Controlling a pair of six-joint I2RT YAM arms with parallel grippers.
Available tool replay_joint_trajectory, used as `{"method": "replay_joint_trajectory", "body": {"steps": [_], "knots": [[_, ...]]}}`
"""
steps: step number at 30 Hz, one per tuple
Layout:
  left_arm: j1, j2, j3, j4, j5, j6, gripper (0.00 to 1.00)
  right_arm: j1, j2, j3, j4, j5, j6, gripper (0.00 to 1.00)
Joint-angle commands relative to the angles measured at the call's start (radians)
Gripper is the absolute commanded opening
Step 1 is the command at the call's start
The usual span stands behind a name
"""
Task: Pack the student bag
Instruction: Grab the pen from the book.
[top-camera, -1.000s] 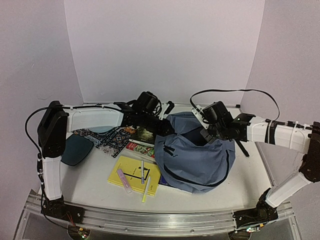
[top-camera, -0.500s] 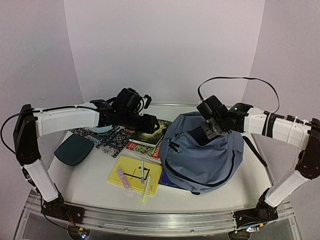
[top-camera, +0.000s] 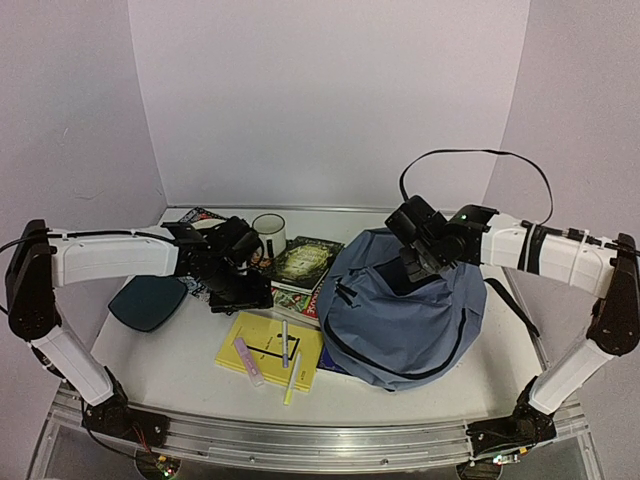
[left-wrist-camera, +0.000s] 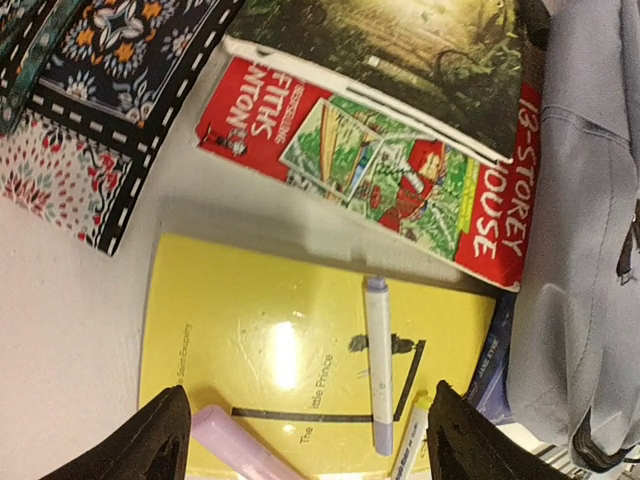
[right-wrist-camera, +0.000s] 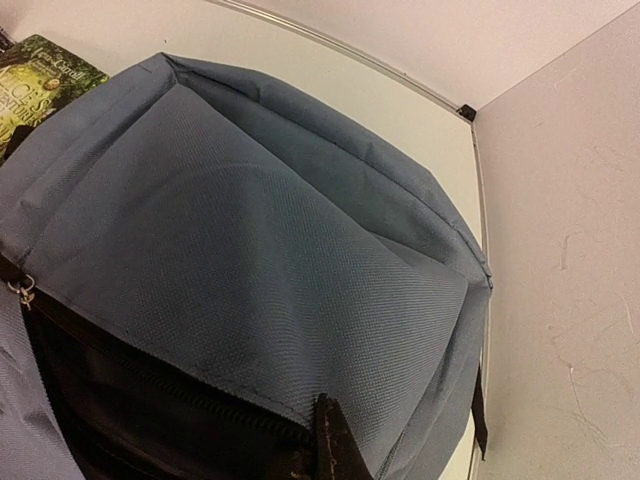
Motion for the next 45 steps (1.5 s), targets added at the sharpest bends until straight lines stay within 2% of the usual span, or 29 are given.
{"method": "replay_joint_trajectory", "body": {"steps": [1, 5, 15, 20, 27, 32, 34, 37, 40, 45], "knots": [[0.008, -0.052, -0.052, -0.076, 0.064, -0.138, 0.83, 0.015, -0.001, 0.046, -0.008, 0.018, 0.065, 0.0], [0.011, -0.038, -0.089, -0.104, 0.103, -0.216, 0.77, 0.022, 0.008, 0.042, 0.001, 0.005, 0.082, 0.0], [0.008, -0.059, -0.151, -0.12, 0.149, -0.273, 0.64, 0.029, 0.02, 0.017, 0.031, -0.019, 0.098, 0.0], [-0.011, -0.002, -0.156, -0.118, 0.163, -0.271, 0.57, 0.03, 0.024, 0.001, 0.049, -0.024, 0.093, 0.0], [-0.023, 0.115, -0.086, -0.115, 0.122, -0.245, 0.5, 0.03, 0.045, 0.01, 0.064, -0.045, 0.072, 0.0], [-0.023, 0.161, -0.056, -0.108, 0.106, -0.236, 0.34, 0.029, 0.051, 0.018, 0.067, -0.05, 0.06, 0.0], [-0.022, 0.165, -0.039, -0.106, 0.108, -0.224, 0.19, 0.03, 0.046, 0.02, 0.069, -0.056, 0.056, 0.0], [-0.022, 0.147, -0.021, -0.107, 0.105, -0.215, 0.08, 0.031, 0.038, 0.023, 0.069, -0.064, 0.05, 0.0], [-0.019, 0.11, 0.021, -0.107, 0.098, -0.205, 0.04, 0.035, 0.029, 0.027, 0.069, -0.082, 0.042, 0.0], [-0.015, 0.062, 0.143, -0.095, 0.086, -0.165, 0.03, 0.05, 0.012, 0.034, 0.069, -0.119, 0.037, 0.0]]}}
